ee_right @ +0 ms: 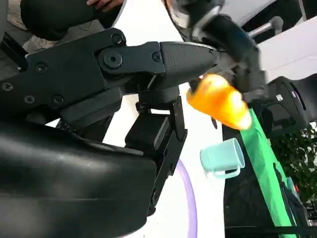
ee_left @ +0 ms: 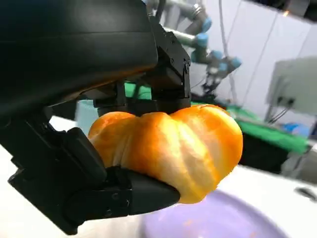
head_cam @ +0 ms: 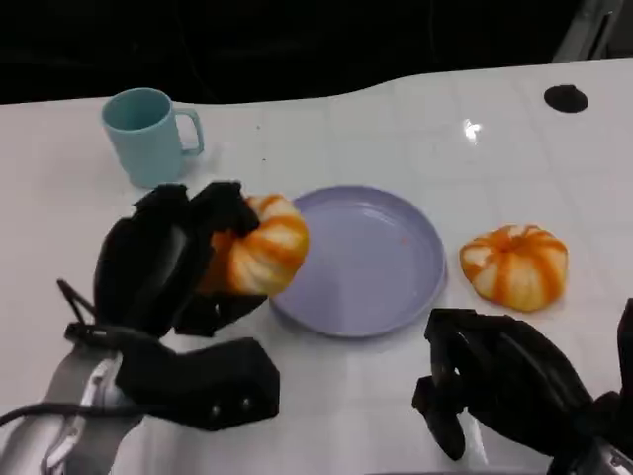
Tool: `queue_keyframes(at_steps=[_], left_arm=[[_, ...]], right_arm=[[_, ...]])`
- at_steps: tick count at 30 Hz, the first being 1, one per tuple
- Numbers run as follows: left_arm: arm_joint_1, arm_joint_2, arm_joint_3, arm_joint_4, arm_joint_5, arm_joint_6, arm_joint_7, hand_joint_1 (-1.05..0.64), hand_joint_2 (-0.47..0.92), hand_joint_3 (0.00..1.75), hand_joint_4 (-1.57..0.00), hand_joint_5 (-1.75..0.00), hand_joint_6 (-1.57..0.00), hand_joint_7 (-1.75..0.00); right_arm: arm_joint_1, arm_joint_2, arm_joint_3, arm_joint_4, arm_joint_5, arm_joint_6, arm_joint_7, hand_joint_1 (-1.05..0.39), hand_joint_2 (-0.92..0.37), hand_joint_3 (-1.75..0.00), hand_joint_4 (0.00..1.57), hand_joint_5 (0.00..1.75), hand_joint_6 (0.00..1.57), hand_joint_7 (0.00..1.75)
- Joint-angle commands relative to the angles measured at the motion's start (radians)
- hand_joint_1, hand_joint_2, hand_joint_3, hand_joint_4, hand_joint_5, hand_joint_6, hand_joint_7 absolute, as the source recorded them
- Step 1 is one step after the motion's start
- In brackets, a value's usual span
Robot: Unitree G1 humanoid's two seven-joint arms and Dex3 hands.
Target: Grasp the bread from the table and place it into the plate.
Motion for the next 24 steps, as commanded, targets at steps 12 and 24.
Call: queue_keyframes(at_steps=[12,24], left_arm=[[-0.319,-0.097,-0.130,0.376,-0.001,-0.054,-0.100,-0.23,0.32,1.42,-1.00,-1.75,-0.79,-1.75],[-0.449,-0.135,-0.154,0.586,-0.079,-0.034,-0.333,-0.25,0.84,0.38,-0.58,-1.46,-0.81,-0.21]], right_arm=[[0.002,0.003,-0.014,0.005,0.013,-0.004,0.016,-0.94,-0.92,-0.32,1.32,1.54,1.15,1.43],[0.013,0.004,-0.013,-0.014,0.010,0.003,0.009,-0.95,-0.92,-0.33,1.32,1.54,1.15,1.44]])
